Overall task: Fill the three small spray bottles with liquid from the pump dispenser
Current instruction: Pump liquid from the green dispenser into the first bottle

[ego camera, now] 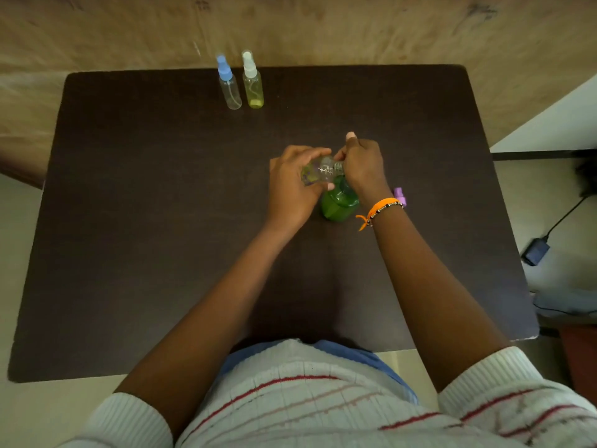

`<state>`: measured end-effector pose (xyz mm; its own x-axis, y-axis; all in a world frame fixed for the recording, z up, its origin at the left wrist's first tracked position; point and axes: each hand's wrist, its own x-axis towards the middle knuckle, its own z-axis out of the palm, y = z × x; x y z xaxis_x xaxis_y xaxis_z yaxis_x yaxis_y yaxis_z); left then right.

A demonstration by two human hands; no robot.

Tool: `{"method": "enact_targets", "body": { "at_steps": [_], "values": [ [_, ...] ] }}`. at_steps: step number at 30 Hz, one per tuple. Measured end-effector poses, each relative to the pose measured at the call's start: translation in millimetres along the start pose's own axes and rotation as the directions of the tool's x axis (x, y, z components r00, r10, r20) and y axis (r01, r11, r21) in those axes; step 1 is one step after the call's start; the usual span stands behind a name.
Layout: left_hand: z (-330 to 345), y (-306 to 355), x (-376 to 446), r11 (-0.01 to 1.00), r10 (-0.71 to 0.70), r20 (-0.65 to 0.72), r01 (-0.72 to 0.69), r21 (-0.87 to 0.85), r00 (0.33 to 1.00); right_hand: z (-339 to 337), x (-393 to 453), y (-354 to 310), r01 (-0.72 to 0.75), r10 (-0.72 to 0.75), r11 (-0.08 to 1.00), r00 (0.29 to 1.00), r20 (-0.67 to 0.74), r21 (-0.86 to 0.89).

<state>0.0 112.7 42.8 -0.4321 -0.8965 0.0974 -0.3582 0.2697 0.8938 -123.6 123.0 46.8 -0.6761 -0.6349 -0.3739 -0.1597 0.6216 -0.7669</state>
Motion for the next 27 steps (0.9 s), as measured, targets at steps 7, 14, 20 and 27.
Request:
{"method": "enact_targets", "body": {
  "at_steps": [7,14,20,27],
  "values": [
    [-2.1,2.6,1.1,1.000,-0.006,-0.002,0.006,-0.022,1.000,-8.6,1.6,-10.8,-0.070,0.064,0.997,0.975,0.211,0.021],
    [-1.3,2.6,-0.5,0.998,-0.031,-0.005,0.031,-0.045,1.000,-1.3,2.7,-2.1,0.014,-0.015,1.000,0.999,0.051,0.017],
    [-0.4,3.2,-1.4,0.997,-0.054,-0.010,0.053,-0.055,0.999,-4.9,1.2,-5.4,-0.005,0.006,1.000,0.993,0.114,-0.008],
    [-1.3,4.5,-2.3,0.996,-0.051,-0.012,0.049,-0.078,0.999,-8.3,4.4,-10.1,-0.022,0.023,1.000,0.982,0.188,-0.008]
  ]
}}
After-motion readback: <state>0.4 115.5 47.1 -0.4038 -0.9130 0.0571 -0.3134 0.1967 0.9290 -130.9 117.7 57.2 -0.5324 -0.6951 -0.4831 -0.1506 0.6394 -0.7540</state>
